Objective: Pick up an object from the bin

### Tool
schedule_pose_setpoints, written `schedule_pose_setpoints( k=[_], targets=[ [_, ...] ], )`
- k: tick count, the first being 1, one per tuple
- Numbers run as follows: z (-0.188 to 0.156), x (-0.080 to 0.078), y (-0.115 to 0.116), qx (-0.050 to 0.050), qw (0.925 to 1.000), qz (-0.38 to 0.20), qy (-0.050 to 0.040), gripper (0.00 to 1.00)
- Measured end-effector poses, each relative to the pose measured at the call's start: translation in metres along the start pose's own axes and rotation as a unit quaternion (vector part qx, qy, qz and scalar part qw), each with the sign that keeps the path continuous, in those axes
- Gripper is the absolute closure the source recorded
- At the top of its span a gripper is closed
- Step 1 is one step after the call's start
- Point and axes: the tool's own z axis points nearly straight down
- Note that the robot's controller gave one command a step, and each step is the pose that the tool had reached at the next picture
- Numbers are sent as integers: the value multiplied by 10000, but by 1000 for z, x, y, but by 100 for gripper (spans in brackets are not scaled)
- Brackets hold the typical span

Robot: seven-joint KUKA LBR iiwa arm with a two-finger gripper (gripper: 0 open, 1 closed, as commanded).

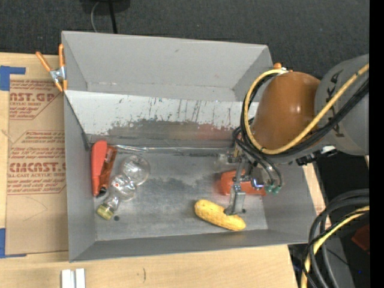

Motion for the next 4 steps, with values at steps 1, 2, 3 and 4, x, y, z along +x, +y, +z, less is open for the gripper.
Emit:
schedule_pose_setpoints(
  k=[1, 2, 3, 4],
  targets=[
    [-4, -2, 0, 2, 10000, -2, -38, 0],
    [14, -2, -12, 0, 9993, -356, -77, 0],
    [77, 7, -35, 7, 9980, -629, -60, 0],
    [105, 8, -39, -42, 9997, 250, -64, 0]
  ],
)
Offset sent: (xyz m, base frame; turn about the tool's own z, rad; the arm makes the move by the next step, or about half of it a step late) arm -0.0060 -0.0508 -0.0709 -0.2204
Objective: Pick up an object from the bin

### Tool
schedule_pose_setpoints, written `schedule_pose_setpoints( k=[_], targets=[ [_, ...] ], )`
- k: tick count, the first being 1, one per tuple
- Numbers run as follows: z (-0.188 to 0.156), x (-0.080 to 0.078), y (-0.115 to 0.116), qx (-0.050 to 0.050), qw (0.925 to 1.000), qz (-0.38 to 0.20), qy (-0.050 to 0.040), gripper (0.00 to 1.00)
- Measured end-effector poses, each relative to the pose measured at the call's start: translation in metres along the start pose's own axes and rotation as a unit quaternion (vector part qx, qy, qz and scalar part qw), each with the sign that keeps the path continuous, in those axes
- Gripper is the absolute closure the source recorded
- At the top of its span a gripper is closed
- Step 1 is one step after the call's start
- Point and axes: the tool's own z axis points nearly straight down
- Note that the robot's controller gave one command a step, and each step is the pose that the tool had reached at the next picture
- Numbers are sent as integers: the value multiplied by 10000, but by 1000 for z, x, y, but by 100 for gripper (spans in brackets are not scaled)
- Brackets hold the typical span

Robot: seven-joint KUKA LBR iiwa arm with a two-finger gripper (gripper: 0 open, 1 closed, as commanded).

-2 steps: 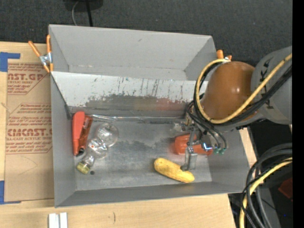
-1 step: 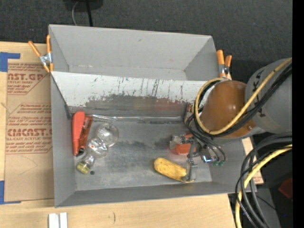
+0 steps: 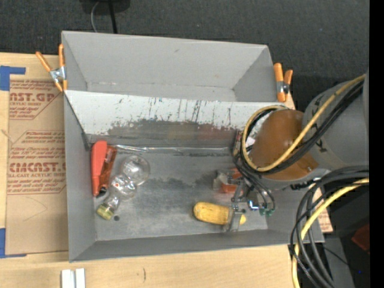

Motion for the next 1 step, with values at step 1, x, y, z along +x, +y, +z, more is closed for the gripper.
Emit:
schedule_pose_setpoints(
  k=[1],
  targets=[
    [6, 16, 46, 39, 10000, 27, 6, 100]
  ],
)
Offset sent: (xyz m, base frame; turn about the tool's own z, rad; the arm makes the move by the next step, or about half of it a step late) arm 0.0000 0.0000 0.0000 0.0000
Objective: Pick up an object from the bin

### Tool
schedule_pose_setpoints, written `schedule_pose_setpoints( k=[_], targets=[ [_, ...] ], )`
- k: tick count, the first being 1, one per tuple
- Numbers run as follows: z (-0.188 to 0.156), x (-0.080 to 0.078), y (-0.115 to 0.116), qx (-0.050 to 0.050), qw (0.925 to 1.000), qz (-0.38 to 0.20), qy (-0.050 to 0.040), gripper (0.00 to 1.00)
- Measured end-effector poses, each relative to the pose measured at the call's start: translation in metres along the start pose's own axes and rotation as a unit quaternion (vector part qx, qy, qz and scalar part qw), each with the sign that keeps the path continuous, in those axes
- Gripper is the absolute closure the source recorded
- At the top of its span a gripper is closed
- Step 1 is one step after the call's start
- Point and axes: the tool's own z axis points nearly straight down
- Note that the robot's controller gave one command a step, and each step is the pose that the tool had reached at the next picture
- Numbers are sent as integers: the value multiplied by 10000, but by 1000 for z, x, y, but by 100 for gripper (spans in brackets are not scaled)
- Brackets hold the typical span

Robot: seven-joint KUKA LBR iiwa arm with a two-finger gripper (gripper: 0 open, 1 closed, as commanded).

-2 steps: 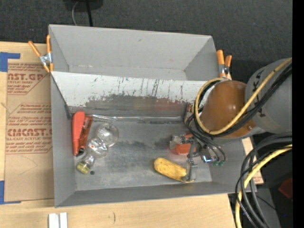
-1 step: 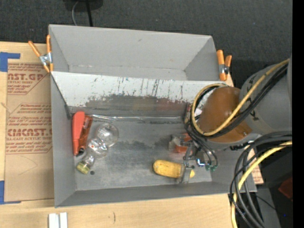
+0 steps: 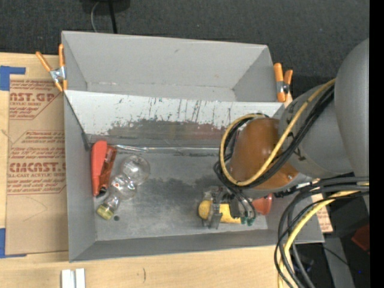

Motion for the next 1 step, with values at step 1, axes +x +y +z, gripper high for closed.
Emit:
schedule_pose_setpoints(
  k=[1],
  targets=[
    [0, 0, 0, 1, 10000, 0, 0, 100]
  ],
)
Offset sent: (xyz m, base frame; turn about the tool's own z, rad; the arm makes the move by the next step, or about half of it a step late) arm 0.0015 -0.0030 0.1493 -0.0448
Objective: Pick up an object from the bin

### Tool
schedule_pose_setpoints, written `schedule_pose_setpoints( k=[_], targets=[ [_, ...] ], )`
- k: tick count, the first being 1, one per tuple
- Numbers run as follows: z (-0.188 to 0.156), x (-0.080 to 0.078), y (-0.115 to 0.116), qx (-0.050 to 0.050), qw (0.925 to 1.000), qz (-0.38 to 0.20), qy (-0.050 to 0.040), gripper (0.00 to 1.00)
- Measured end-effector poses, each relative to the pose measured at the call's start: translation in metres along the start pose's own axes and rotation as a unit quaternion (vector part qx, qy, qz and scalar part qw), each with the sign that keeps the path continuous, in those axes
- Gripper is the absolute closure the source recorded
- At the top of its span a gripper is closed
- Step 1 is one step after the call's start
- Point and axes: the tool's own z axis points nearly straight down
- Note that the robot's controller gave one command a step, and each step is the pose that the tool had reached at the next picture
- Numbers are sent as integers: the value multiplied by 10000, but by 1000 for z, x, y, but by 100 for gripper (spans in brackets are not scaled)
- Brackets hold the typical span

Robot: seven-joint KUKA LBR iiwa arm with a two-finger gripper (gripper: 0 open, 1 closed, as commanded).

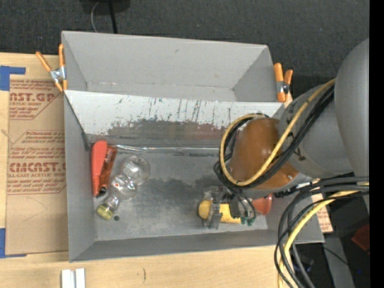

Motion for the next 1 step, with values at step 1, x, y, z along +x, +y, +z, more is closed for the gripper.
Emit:
schedule_pose_setpoints(
  k=[1],
  targets=[
    [-150, -4, -2, 0, 9997, -227, -24, 100]
  ],
)
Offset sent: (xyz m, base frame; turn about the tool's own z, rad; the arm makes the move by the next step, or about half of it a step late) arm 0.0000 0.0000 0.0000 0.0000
